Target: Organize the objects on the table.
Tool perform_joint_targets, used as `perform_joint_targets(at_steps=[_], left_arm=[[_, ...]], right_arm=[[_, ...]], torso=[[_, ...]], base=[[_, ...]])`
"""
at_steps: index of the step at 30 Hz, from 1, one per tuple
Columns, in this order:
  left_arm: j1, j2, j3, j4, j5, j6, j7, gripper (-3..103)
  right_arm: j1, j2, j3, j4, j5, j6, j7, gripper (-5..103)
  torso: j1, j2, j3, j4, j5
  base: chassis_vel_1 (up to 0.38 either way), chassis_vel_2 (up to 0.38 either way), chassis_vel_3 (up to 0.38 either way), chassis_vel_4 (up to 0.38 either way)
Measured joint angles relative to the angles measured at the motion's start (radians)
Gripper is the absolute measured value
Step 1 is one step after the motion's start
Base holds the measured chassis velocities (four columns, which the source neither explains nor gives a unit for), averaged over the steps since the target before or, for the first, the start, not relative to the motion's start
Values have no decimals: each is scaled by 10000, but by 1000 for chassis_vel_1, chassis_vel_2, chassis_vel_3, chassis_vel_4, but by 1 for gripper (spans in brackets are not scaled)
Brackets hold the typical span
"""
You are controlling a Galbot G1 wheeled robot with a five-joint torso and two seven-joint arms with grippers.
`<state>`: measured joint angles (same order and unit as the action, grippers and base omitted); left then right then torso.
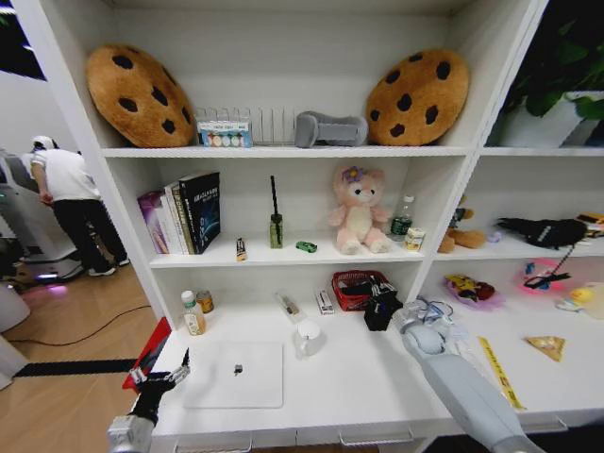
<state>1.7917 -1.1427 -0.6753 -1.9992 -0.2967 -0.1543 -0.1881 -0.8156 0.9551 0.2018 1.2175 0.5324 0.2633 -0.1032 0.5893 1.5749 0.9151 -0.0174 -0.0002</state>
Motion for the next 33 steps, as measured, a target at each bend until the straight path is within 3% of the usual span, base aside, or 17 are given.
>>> perform_joint_targets(at_steps=[2,3,5,6,14,17,22,33], left_arm=[[-35,0,-11,5,-48,-1,3,100],[-35,0,-11,5,-48,-1,3,100],[-64,23,-27,20,-77,-4,4,100],[-64,23,-27,20,-77,-4,4,100],[-78,30,-49,9,-125,-5,0,100],[-81,14,-48,9,-114,-5,-1,100],[-152,-34,13,-18,-91,-13,10,100],[-172,-103,-39,-72,32,-109,29,100]], right_arm=[[-267,-69,97,287,94,-137,-62,30],[-267,-69,97,287,94,-137,-62,30],[-417,-127,221,443,131,-182,-116,41],[-417,-127,221,443,131,-182,-116,41],[-1329,-522,973,1435,546,-400,-467,74],[-1556,-608,1114,1710,670,-466,-530,79],[-2879,-902,1720,3648,1430,-1027,-515,101],[-4656,-1015,2991,5810,1217,-1522,268,97]], torso=[[1,0,0,-2,1],[1,0,0,-2,1],[1,1,0,-3,0],[1,1,0,-3,0],[1,0,-1,-2,0],[1,1,-1,0,0],[0,1,-1,-1,1],[1,1,-1,3,0]], base=[[0,0,0,0],[0,0,0,0],[0,0,0,0],[0,0,0,0],[0,0,0,0],[0,0,0,0],[0,0,0,0],[0,0,0,0]])
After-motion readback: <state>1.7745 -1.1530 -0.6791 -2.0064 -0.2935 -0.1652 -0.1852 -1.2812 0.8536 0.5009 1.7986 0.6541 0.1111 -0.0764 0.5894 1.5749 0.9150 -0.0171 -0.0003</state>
